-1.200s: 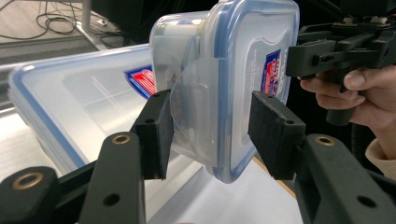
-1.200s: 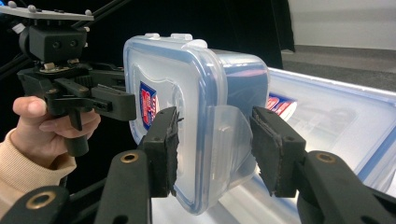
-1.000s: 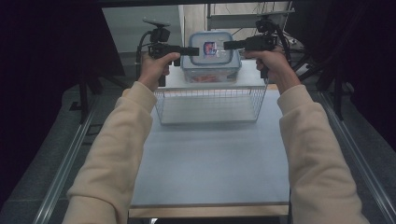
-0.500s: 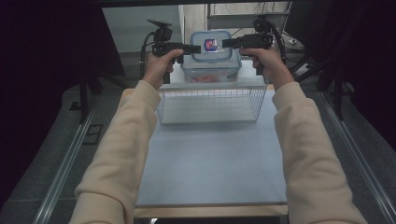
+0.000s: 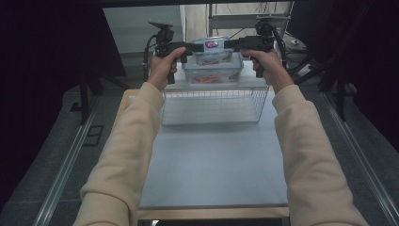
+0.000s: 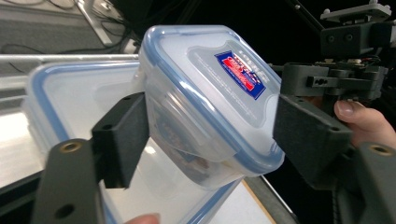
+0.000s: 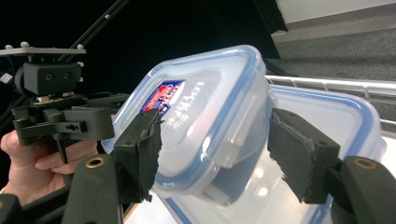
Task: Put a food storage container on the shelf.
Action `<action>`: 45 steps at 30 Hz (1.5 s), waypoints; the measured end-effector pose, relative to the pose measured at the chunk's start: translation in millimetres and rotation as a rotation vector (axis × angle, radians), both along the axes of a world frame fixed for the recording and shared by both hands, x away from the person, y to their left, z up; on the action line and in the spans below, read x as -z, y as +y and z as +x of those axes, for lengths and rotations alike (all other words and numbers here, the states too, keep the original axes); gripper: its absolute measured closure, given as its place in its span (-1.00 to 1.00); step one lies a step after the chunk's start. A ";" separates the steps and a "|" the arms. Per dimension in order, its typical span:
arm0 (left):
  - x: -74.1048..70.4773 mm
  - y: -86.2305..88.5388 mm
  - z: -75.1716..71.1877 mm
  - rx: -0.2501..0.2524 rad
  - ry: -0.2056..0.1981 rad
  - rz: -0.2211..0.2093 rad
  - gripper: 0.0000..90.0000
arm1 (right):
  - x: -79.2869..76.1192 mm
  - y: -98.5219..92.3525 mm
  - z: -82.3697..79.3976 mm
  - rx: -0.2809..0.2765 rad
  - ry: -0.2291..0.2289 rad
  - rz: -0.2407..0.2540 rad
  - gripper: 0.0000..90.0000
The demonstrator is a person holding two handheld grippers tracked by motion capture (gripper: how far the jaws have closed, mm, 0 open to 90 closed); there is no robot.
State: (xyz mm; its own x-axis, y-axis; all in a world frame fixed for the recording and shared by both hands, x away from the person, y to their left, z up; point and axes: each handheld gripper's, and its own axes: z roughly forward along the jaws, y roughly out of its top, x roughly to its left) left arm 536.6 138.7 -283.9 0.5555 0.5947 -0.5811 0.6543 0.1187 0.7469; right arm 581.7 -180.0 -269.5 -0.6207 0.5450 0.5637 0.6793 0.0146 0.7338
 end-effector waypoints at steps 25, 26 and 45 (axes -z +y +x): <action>7.7 -20.3 -51.5 0.051 -0.098 0.168 0.97 | 3.3 -23.2 -46.9 0.035 -0.036 0.019 -0.31; 7.8 -22.4 -49.5 0.049 -0.093 0.170 0.97 | 3.0 -23.7 -48.2 0.032 -0.038 0.021 -0.31; 10.7 -27.2 -32.2 0.038 -0.058 0.163 0.97 | 1.5 -40.8 -56.8 0.029 -0.041 0.022 -0.33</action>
State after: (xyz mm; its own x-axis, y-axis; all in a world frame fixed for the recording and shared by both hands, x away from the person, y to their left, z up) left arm 504.4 111.4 -294.6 0.6092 0.6567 -0.4445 0.6108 -0.0313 0.7911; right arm 525.0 -220.8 -270.9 -0.6281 0.5507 0.5498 0.6482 -0.0207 0.7612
